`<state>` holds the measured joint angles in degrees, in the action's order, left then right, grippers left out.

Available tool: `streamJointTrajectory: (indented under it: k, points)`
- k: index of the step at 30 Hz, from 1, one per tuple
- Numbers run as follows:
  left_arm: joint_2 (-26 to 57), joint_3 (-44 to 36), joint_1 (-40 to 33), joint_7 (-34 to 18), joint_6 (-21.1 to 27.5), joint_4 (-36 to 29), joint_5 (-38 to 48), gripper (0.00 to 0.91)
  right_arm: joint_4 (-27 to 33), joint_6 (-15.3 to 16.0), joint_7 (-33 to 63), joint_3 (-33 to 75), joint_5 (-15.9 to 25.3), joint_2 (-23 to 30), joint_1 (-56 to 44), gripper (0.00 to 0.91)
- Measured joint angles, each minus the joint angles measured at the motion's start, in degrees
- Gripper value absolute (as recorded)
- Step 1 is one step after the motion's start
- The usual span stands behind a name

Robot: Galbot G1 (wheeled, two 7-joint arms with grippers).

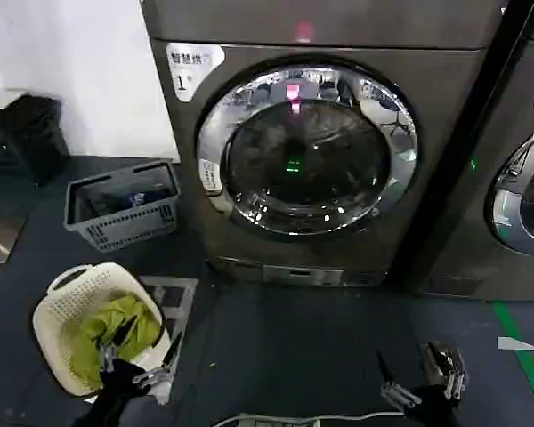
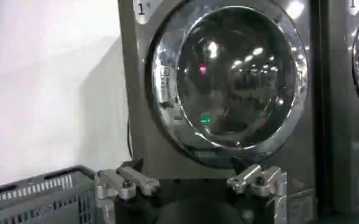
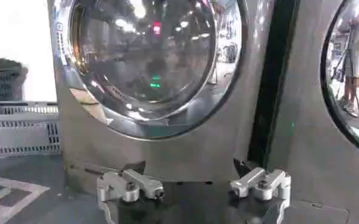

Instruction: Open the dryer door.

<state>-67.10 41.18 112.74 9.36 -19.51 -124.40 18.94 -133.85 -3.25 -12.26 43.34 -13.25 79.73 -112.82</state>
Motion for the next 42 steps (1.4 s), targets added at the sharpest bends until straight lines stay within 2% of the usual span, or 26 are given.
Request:
streamJointTrajectory:
  k: [4, 9, 11, 17, 24, 30, 42]
  points:
    - [-0.44, -0.75, -0.10, -0.37, -0.23, -0.55, -1.66, 0.907, 1.80, 4.04, -0.82, -0.85, -4.21, -5.42, 6.61, 0.907]
    - [-1.54, -1.21, -0.92, -0.39, -0.42, -0.46, -2.12, 0.907, 7.53, 9.47, 1.07, -5.00, -7.86, -14.88, 16.44, 0.907]
    - [-2.09, -1.29, -1.00, -0.39, -0.43, -0.67, -1.86, 0.907, 9.96, 11.48, -1.47, -6.98, -10.02, -17.99, 20.87, 0.907]
    - [-3.52, -0.76, -0.70, -0.38, -1.27, -0.70, -2.01, 0.907, 15.71, 10.93, -10.14, -12.40, -15.78, -24.81, 34.59, 0.907]
    - [-3.73, -0.24, -0.78, -0.32, -1.35, 0.30, -1.75, 0.907, 20.25, 11.20, -12.51, -21.97, -20.21, -30.67, 50.75, 0.907]
    - [-4.38, -0.46, -0.97, -0.20, -1.42, 1.27, -1.86, 0.907, 26.43, 10.91, -13.56, -32.31, -20.73, -30.04, 64.64, 0.907]
    - [-4.40, 0.11, -0.55, -0.23, -1.54, 0.99, -1.73, 0.907, 42.87, 10.54, -15.07, -48.63, -17.79, -20.78, 84.99, 0.907]
